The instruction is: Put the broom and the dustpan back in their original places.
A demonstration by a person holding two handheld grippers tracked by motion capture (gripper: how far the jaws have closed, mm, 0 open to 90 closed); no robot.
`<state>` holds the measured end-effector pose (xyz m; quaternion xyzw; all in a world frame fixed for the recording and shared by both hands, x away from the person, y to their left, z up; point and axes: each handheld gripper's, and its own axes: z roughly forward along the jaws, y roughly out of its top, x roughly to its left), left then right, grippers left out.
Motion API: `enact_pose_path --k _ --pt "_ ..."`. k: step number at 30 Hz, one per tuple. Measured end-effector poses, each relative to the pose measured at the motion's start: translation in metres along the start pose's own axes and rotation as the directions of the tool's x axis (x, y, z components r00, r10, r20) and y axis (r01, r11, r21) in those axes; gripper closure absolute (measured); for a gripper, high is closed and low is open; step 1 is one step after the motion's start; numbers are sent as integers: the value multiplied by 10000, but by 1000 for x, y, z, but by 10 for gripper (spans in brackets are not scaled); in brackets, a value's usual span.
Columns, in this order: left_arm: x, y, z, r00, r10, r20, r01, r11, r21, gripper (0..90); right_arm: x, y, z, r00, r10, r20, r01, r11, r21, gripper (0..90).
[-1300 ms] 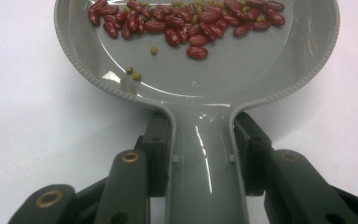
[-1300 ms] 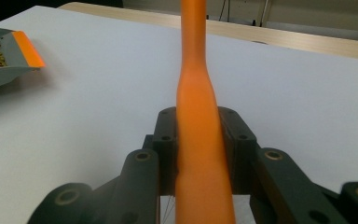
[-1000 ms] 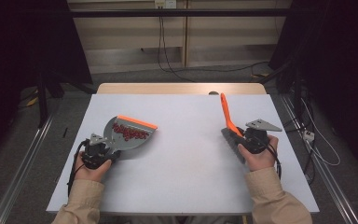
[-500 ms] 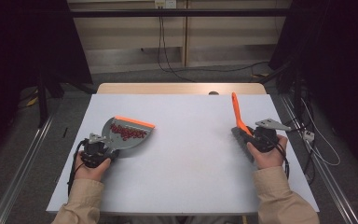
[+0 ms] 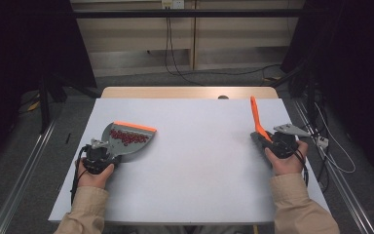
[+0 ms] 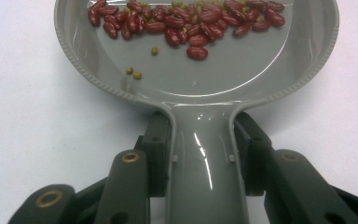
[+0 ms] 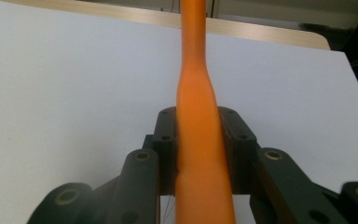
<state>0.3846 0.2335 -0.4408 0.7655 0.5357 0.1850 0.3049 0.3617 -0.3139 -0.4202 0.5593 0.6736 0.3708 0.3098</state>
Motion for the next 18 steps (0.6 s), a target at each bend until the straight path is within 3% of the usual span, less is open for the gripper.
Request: enact_pose_path --k 4,7,14,18 --pt "-1 0 2 9999 -103 -113 102 9999 -33 629 -4 -3 1 9986 -222 480 215 9997 139 716" --pt "-3 0 3 9999 -121 24 121 9999 -47 622 -3 -7 2 9969 -412 663 392 9988 304 716" --pt "-11 -3 2 9983 -383 428 390 9991 -142 513 0 -10 3 9977 -354 571 344 9992 192 714" --pt "-17 -5 1 9981 -253 559 261 9996 -137 434 2 -10 4 9979 -357 541 347 9992 183 714"
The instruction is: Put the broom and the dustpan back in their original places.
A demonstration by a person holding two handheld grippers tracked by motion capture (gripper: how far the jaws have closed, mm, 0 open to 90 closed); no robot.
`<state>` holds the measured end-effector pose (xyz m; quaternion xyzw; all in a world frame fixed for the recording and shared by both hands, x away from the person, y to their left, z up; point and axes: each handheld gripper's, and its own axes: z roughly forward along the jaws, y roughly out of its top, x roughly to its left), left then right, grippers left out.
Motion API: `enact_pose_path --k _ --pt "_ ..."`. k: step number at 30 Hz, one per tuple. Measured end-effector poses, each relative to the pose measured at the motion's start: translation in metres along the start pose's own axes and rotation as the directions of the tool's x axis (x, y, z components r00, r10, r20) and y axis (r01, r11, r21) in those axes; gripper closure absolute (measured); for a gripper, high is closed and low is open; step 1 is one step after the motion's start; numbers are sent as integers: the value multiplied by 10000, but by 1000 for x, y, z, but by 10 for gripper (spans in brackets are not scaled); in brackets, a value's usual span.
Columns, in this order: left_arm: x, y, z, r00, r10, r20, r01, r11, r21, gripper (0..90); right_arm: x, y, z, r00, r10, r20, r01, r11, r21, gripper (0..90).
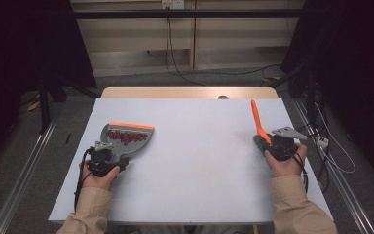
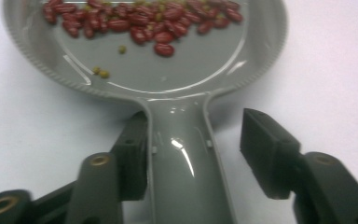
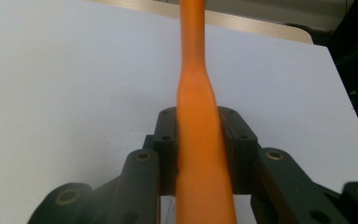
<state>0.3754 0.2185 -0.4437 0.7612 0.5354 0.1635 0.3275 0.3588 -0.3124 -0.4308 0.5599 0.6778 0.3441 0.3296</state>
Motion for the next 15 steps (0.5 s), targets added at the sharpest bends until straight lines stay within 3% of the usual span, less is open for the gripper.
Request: enact_pose_path --k 11,14,15 --pt "-6 -2 -2 9973 -67 738 83 9997 -214 308 2 -2 -1 9991 350 -219 -353 9993 -122 703" --pt "-8 -3 -5 9965 -47 829 78 9993 -370 227 6 -2 -2 9944 771 -723 -792 9965 -261 681" --pt "-8 -3 -6 9963 -41 862 82 9988 -474 188 8 -2 -2 9895 905 -1128 -949 9949 -340 660"
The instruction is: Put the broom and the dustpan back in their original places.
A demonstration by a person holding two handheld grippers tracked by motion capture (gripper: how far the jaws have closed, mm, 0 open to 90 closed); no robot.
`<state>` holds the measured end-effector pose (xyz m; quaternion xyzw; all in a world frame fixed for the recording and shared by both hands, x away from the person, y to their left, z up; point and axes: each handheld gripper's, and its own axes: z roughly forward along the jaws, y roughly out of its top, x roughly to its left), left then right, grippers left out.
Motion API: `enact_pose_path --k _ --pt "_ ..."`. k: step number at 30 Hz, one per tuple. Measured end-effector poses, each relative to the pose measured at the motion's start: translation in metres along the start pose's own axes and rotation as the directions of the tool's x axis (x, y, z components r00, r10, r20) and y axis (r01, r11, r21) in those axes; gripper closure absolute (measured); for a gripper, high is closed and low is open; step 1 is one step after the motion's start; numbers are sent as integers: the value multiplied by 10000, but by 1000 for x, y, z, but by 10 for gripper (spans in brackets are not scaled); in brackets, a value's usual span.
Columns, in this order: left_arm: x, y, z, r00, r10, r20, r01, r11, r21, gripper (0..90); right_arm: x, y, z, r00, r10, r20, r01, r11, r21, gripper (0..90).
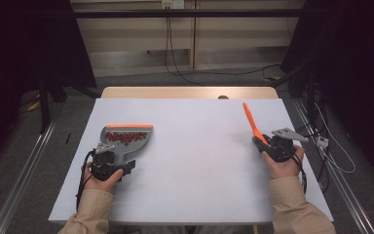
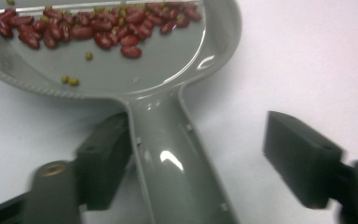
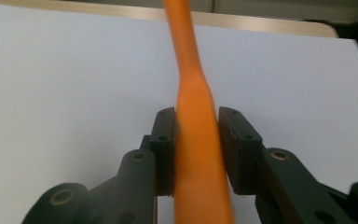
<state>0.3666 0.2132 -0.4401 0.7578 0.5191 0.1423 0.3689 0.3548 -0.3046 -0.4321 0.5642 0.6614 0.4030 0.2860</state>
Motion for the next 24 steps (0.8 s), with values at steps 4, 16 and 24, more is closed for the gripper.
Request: enact_pose_path --k 4,16,24 --pt "-1 2 -6 9995 238 196 -226 9981 -577 135 11 2 -2 9978 -98 -650 71 9991 -410 537" --pt "-2 3 -16 9902 1021 956 -865 9841 -1551 68 23 -9 -6 9803 152 -1969 -165 9999 -49 257" --pt "4 -1 -24 9813 1446 1273 -1169 9722 -2028 64 29 -20 -19 9708 -21 -2398 -12 9999 -136 203"
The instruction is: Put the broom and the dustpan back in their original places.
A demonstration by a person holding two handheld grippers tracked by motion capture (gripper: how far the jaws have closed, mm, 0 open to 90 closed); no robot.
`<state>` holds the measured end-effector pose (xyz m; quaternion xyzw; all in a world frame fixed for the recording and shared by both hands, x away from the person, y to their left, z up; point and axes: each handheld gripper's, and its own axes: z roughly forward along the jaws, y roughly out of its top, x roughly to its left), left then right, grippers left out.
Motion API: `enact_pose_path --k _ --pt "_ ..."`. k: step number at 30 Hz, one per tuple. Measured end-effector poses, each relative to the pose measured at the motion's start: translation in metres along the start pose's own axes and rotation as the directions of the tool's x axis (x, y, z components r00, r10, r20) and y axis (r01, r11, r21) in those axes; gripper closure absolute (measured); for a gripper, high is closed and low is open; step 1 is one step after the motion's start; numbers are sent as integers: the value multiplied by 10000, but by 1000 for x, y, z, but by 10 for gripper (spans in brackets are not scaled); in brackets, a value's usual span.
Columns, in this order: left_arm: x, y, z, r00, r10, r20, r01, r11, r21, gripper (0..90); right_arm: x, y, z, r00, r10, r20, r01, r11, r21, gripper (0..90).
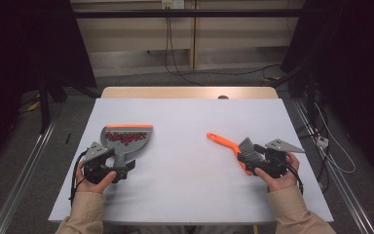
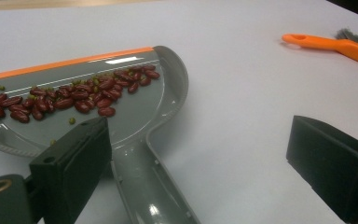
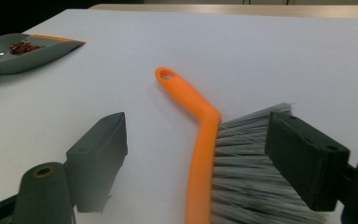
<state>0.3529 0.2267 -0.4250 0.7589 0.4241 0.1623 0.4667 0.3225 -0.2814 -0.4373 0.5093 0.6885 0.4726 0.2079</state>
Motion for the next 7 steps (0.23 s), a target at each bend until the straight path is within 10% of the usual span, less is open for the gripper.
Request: enact_pose_path --k 7 --pt "1 -1 1 9996 28 274 -30 10000 53 65 4 -6 -3 9995 -289 -122 290 9995 97 191"
